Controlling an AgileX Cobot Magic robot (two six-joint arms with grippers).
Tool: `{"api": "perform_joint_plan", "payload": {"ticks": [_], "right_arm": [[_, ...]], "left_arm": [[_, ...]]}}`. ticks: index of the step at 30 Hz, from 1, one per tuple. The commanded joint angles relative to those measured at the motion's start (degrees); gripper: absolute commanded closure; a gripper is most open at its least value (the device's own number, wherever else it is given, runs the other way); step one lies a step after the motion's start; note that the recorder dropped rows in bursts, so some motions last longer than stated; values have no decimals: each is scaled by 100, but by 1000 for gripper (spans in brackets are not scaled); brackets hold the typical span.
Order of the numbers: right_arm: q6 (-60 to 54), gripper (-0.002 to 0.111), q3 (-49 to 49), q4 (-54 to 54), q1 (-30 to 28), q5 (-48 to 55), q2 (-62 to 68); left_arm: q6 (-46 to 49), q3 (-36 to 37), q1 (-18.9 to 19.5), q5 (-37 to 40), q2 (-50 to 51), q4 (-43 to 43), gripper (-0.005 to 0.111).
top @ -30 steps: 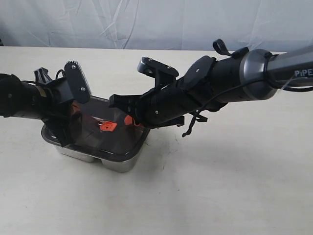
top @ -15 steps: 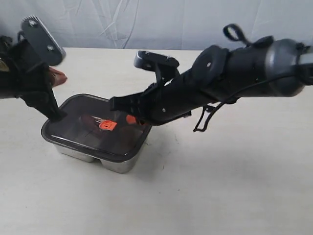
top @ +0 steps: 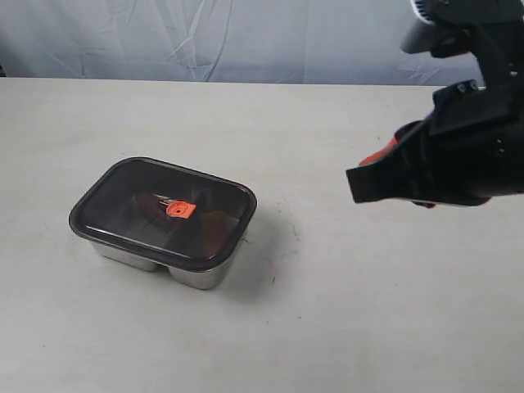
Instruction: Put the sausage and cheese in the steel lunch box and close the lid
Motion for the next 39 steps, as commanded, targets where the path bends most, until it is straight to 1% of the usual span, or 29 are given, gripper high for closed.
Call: {"api": "perform_joint_plan", "payload": {"ticks": [1,9,11,13,16,17,23,26,29,34,39], "right_arm": [[22,109,70,-53,0,204,-360],[22,109,70,-67,10,111,-471],[22,109,70,-99,-53,71,-673],[-21,109,70,-221,-241,-65,-880],[-21,109,222,-219,-921,-346,-1280],[-34,109,372,-219,-1313,-589,-1445],[-266,109,1893,-200,-3244,-1797,-2852],[-266,109,2507,-322,-3728,-1888,-3578],[-281,109,2911,-470,-3811,-1740,-4103],[-321,109,3429,-493,-3811,-1777,-4687],[-834,109,4022,-496,-3823,-1837,-5478]], "left_arm": [[-57,28,17,149,-317,-92,106],[-57,28,17,138,-362,-92,106],[-57,28,17,138,-362,-92,106],[-57,28,17,111,-364,-92,106],[-57,28,17,77,-364,-92,106],[-57,28,17,77,-364,-92,106],[-57,28,17,63,-364,-92,106],[-46,28,17,65,-364,-92,106],[-48,28,17,65,-364,-79,106],[-48,28,17,65,-364,58,106],[-48,28,17,65,-364,58,106]]}}
